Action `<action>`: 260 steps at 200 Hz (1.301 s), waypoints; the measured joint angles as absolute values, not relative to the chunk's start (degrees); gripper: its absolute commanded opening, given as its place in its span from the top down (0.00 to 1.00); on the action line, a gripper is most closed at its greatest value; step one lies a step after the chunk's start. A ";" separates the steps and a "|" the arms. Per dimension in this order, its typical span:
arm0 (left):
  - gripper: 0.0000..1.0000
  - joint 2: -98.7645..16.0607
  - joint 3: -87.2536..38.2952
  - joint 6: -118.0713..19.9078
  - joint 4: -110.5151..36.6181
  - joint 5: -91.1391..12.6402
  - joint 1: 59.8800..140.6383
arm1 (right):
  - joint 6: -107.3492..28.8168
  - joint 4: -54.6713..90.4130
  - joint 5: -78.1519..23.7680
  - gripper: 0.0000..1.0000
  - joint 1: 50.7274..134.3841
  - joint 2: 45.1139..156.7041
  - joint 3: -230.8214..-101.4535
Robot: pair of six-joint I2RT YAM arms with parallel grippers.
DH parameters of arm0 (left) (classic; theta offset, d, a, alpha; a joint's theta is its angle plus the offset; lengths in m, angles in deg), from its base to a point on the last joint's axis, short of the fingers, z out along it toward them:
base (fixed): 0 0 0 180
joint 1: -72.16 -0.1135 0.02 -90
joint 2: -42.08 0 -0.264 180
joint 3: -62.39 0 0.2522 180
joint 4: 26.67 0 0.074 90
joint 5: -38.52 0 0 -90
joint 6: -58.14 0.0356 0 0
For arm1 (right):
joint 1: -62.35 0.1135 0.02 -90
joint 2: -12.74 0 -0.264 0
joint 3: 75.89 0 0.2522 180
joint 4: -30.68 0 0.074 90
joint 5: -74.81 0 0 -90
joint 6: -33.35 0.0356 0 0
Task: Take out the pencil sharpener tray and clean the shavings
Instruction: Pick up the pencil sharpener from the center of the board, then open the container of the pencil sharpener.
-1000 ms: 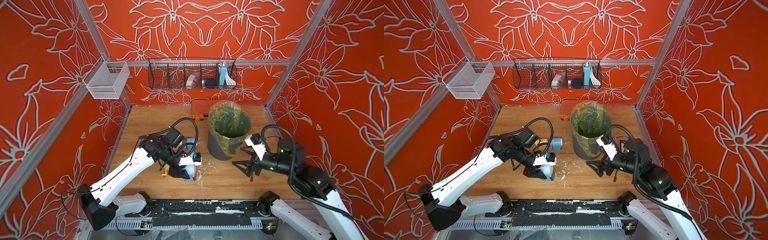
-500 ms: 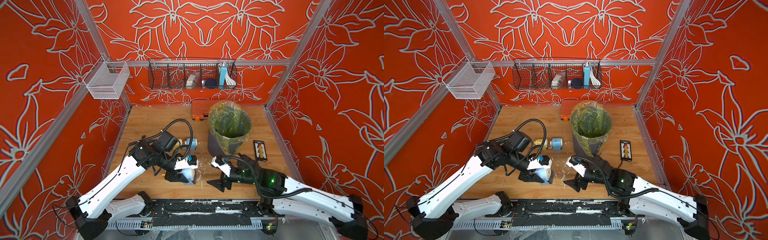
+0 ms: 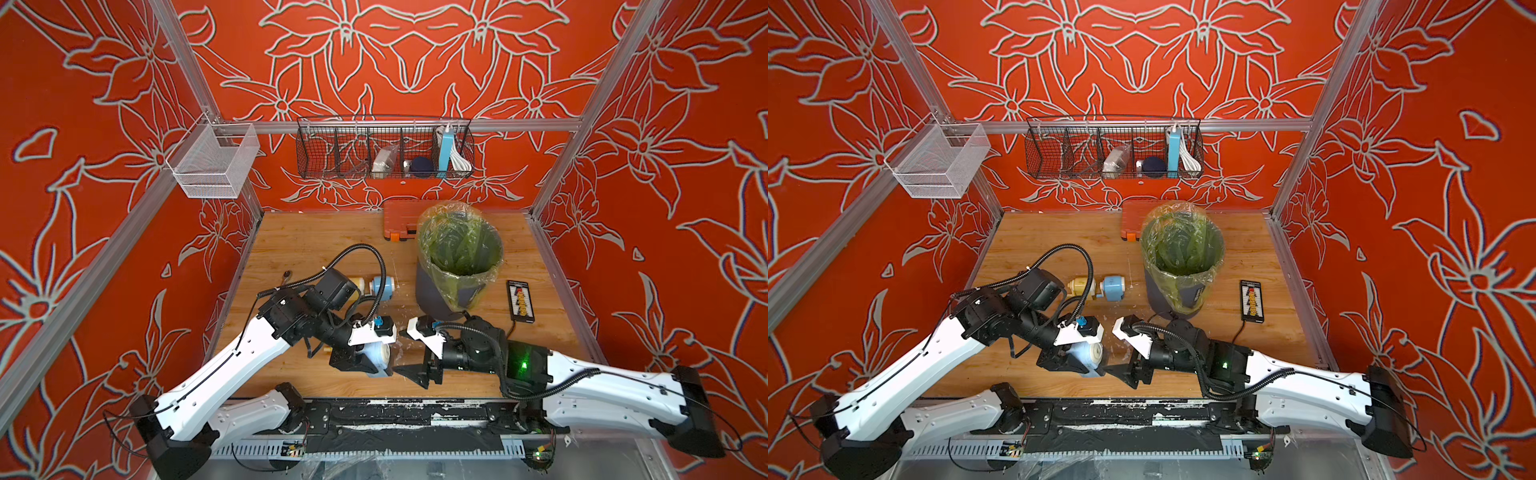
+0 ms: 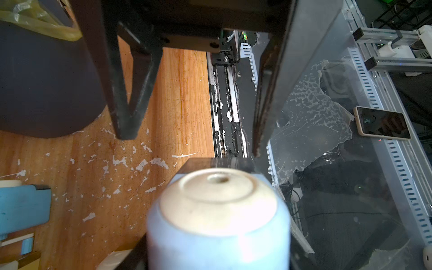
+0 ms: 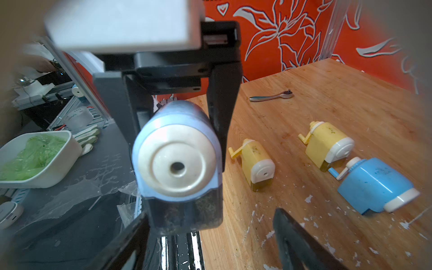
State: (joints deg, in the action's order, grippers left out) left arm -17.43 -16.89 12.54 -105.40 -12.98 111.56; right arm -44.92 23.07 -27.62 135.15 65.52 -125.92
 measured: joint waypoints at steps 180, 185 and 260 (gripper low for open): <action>1.00 -16.66 -16.06 10.09 -102.76 -12.56 113.11 | -39.81 32.41 -29.39 0.23 136.57 67.83 -121.72; 1.00 -16.58 -16.06 10.09 -102.76 -12.56 113.11 | -39.64 32.43 -29.43 0.23 136.57 67.83 -121.57; 1.00 -16.27 -15.30 10.01 -102.36 -12.61 113.11 | -38.96 33.10 -29.72 0.41 136.66 66.98 -120.26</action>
